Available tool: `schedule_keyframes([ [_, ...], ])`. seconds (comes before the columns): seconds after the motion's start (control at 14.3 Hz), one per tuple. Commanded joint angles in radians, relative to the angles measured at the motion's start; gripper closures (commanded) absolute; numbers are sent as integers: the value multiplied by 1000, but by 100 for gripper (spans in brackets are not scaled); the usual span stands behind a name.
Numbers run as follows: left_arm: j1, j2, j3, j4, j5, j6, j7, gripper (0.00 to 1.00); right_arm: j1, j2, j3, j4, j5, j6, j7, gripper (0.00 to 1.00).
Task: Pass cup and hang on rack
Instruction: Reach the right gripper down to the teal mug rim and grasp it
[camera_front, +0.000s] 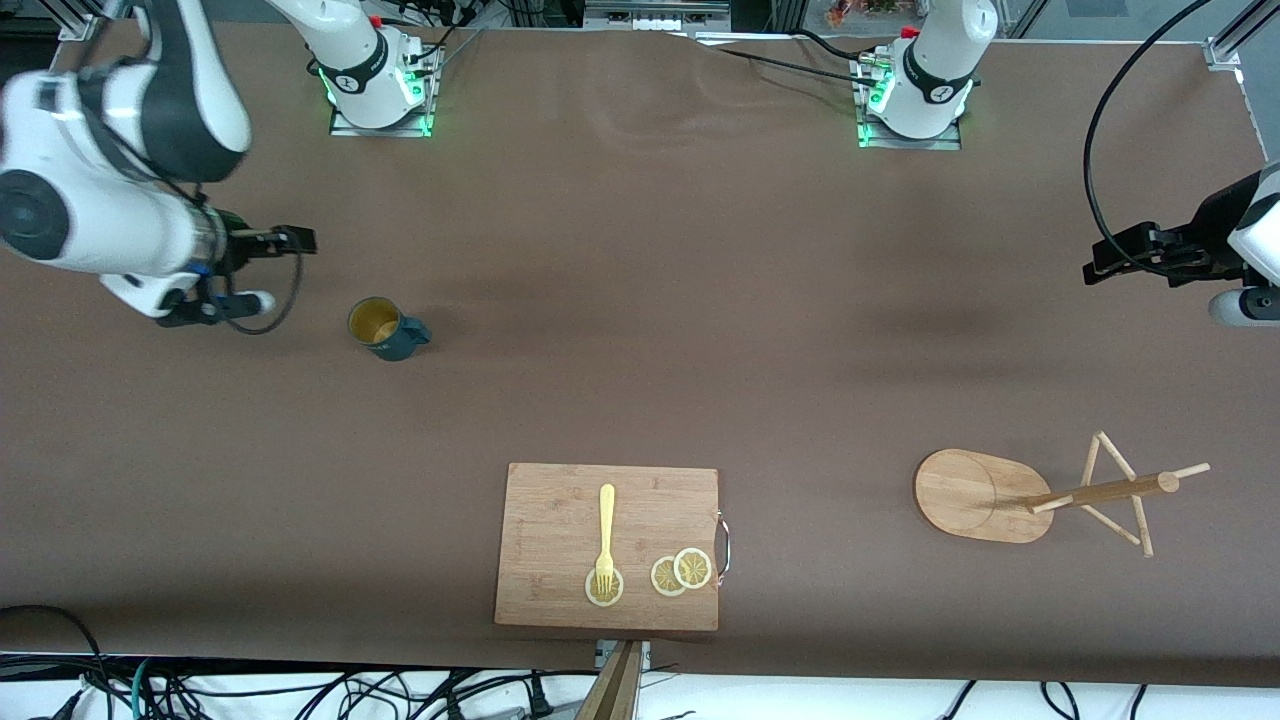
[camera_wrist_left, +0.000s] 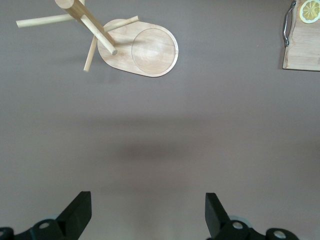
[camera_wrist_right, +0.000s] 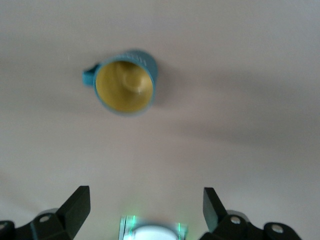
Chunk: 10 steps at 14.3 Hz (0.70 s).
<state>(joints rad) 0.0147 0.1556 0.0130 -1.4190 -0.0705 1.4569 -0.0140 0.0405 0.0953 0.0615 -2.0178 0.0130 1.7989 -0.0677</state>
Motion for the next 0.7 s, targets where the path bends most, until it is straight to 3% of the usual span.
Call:
schedule_keyframes([
  [0.0, -1, 15, -1, 32, 20, -4, 9, 0, -4, -48, -2, -175, -5, 280, -1, 0],
  [0.35, 1, 16, -1, 32, 20, -4, 9, 0, -4, -58, -3, -336, -7, 624, 9, 0],
  [0.63, -1, 16, -1, 32, 20, -4, 9, 0, -4, -54, -3, -441, -5, 767, 9, 1],
])
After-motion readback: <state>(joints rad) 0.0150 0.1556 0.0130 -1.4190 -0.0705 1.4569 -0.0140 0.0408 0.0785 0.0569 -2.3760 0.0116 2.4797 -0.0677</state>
